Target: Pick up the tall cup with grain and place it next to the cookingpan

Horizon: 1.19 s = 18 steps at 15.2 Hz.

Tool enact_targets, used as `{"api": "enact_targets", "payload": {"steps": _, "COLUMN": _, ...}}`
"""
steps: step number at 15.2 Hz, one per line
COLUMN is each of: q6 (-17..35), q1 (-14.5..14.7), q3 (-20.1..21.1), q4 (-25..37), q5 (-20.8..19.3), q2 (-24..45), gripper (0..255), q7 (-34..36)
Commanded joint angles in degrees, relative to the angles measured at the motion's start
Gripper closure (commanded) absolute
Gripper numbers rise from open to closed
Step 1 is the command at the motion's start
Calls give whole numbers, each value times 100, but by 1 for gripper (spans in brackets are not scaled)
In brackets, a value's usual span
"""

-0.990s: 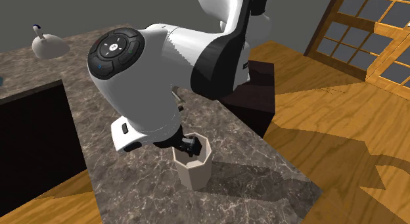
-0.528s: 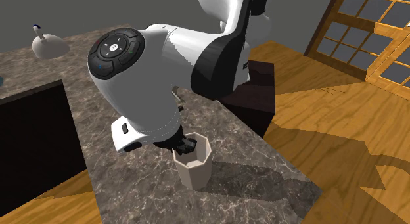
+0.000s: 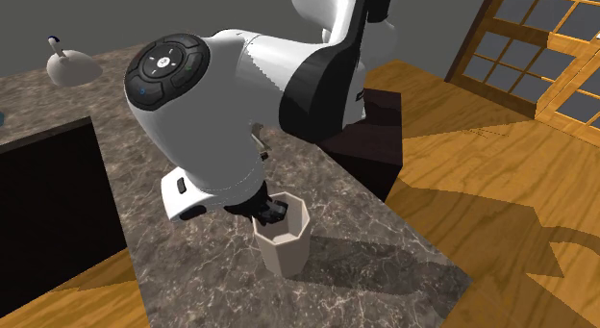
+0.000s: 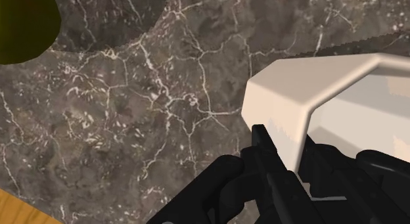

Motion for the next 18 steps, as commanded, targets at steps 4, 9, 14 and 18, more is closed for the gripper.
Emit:
{"api": "enact_targets", "payload": {"steps": 4, "q6": -377, "q1": -12, "q3": -1, "q4": 388, "q5": -1, "q2": 7, "gripper": 255, "q7": 0}}
{"api": "enact_targets", "payload": {"steps": 9, "q6": -814, "q1": -27, "q3": -1, "q4": 900, "q5": 2, "q2": 81, "gripper": 255, "q7": 3}}
{"api": "enact_targets", "payload": {"steps": 14, "q6": -1333, "q1": -52, "q3": 3, "q4": 1603, "q5": 8, "q2": 264, "gripper": 255, "q7": 7}}
{"api": "enact_targets", "payload": {"steps": 18, "q6": -1896, "q1": -87, "q3": 12, "q4": 2498, "q5": 21, "q2": 596, "gripper": 255, "q7": 15}}
